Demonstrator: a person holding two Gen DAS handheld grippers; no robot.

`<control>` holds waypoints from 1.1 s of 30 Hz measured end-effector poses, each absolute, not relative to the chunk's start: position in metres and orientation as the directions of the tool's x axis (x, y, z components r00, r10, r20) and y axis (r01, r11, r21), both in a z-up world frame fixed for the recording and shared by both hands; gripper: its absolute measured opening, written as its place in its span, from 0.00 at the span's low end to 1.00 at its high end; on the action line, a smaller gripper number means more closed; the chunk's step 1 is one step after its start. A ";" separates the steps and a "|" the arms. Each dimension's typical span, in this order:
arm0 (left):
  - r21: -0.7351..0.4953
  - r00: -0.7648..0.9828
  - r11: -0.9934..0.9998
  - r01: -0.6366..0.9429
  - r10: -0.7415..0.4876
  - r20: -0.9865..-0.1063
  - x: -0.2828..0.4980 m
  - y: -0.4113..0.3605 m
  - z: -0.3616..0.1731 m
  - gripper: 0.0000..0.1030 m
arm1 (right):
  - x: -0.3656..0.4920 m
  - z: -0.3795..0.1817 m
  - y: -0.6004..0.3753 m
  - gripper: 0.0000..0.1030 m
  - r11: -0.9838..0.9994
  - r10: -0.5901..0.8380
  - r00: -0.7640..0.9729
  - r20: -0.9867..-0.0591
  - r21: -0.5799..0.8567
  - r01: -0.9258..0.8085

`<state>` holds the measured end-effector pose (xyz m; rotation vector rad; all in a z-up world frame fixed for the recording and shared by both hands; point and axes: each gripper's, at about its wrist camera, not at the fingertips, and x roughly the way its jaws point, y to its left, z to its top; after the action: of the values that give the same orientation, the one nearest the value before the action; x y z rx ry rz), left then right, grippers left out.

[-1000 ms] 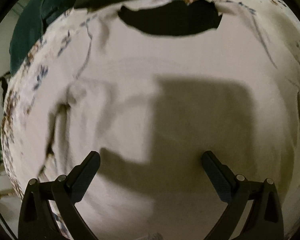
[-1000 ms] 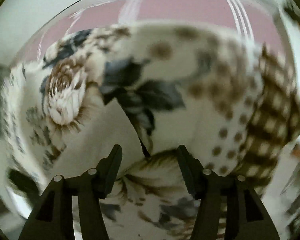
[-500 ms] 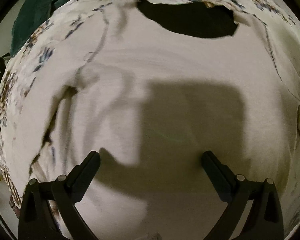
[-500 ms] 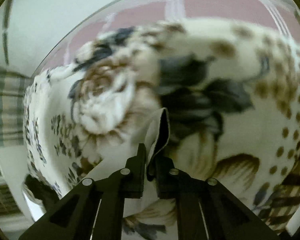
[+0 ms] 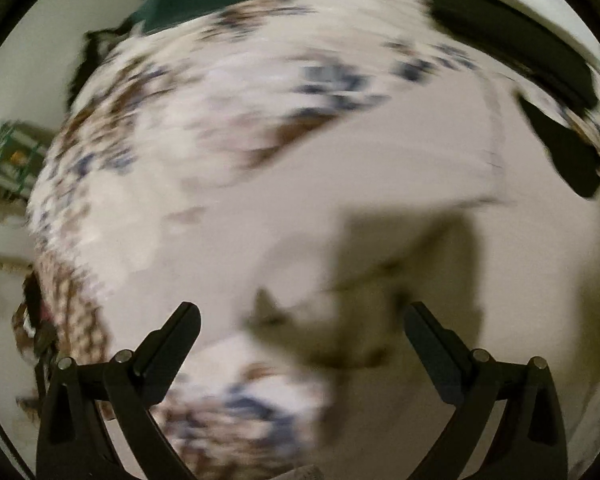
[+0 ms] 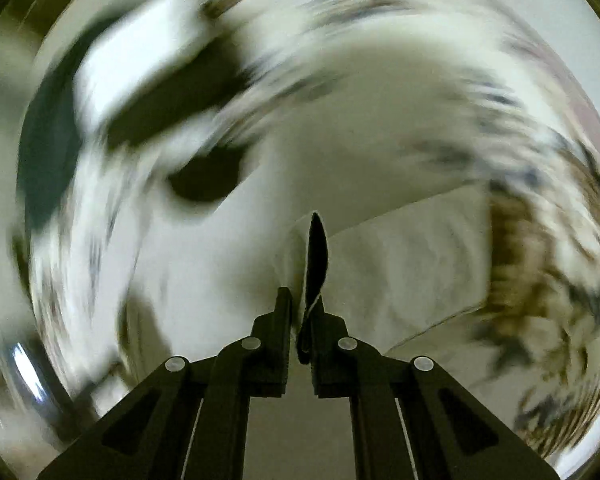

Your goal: Fold small clothes

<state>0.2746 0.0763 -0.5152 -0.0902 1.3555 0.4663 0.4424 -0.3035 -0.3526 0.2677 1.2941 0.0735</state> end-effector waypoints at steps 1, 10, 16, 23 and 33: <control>0.209 0.132 0.897 -0.390 0.279 -0.951 0.265 0.085 -0.512 1.00 | 0.457 -0.361 -0.273 0.08 0.977 0.205 0.235 -0.950 0.213 0.011; 0.293 0.076 0.852 -0.433 0.359 -0.930 0.193 0.151 -0.503 1.00 | 0.345 -0.460 -0.036 0.07 0.823 0.011 0.014 -1.000 0.001 -0.568; 0.247 0.028 0.853 -0.460 0.292 -0.956 0.174 0.183 -0.520 1.00 | 0.304 -0.492 -0.004 0.09 0.807 -0.079 -0.025 -0.997 -0.049 -0.588; -0.013 0.088 0.822 -0.569 0.045 -0.995 0.157 0.229 -0.529 1.00 | 0.336 -0.504 -0.029 0.55 0.938 0.200 -0.192 -0.961 0.245 -0.246; -0.246 0.175 0.544 -0.802 -0.179 -0.968 0.135 0.279 -0.581 0.99 | 0.350 -0.526 -0.126 0.55 0.968 0.201 -0.105 -0.974 0.181 0.175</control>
<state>0.1351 0.2788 -0.5812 -0.9377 1.3540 0.5487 0.3505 -0.1260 -0.5257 0.2870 1.6839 0.0221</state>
